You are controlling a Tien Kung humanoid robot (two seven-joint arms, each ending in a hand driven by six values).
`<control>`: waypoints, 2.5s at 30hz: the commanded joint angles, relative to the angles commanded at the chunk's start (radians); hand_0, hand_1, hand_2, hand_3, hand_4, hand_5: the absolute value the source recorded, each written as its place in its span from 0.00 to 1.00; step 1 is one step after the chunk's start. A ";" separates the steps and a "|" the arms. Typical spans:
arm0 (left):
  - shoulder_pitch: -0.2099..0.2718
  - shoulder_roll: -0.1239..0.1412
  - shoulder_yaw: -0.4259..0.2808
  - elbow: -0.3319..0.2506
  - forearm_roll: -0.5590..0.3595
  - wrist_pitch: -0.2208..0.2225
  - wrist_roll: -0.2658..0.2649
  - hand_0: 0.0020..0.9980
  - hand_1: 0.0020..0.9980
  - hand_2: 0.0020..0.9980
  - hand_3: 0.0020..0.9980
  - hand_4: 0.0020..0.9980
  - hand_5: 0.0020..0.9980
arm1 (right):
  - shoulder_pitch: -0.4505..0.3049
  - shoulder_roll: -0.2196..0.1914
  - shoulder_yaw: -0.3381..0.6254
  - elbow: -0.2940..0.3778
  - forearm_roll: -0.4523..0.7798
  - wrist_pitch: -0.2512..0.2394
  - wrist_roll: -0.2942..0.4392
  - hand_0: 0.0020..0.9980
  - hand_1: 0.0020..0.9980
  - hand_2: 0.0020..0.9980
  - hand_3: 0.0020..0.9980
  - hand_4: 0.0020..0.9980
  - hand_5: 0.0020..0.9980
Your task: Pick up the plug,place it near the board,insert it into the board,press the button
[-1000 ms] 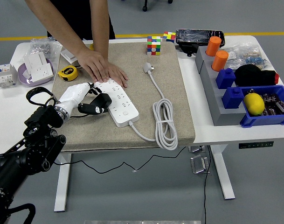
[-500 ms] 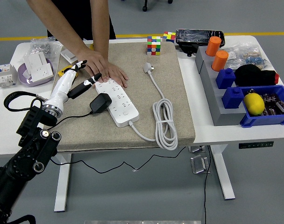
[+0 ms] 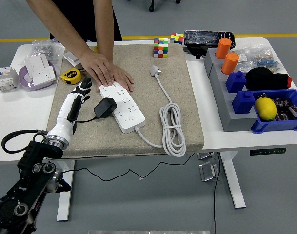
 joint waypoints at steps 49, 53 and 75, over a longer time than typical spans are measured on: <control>-0.018 0.016 0.044 0.138 0.413 -0.009 -0.011 0.98 0.98 0.92 0.88 1.00 1.00 | 0.001 -0.004 -0.001 0.000 -0.001 -0.003 0.000 0.79 0.74 0.73 0.76 1.00 1.00; -0.027 0.014 0.052 0.151 0.410 -0.009 -0.011 0.98 0.97 0.91 0.88 1.00 1.00 | 0.003 -0.004 0.002 0.001 -0.004 -0.004 0.000 0.79 0.74 0.73 0.76 1.00 1.00; -0.141 0.041 0.142 0.212 0.489 -0.019 -0.013 0.98 0.97 0.91 0.87 1.00 1.00 | 0.005 -0.007 -0.009 0.001 -0.002 -0.005 -0.002 0.79 0.74 0.73 0.76 1.00 1.00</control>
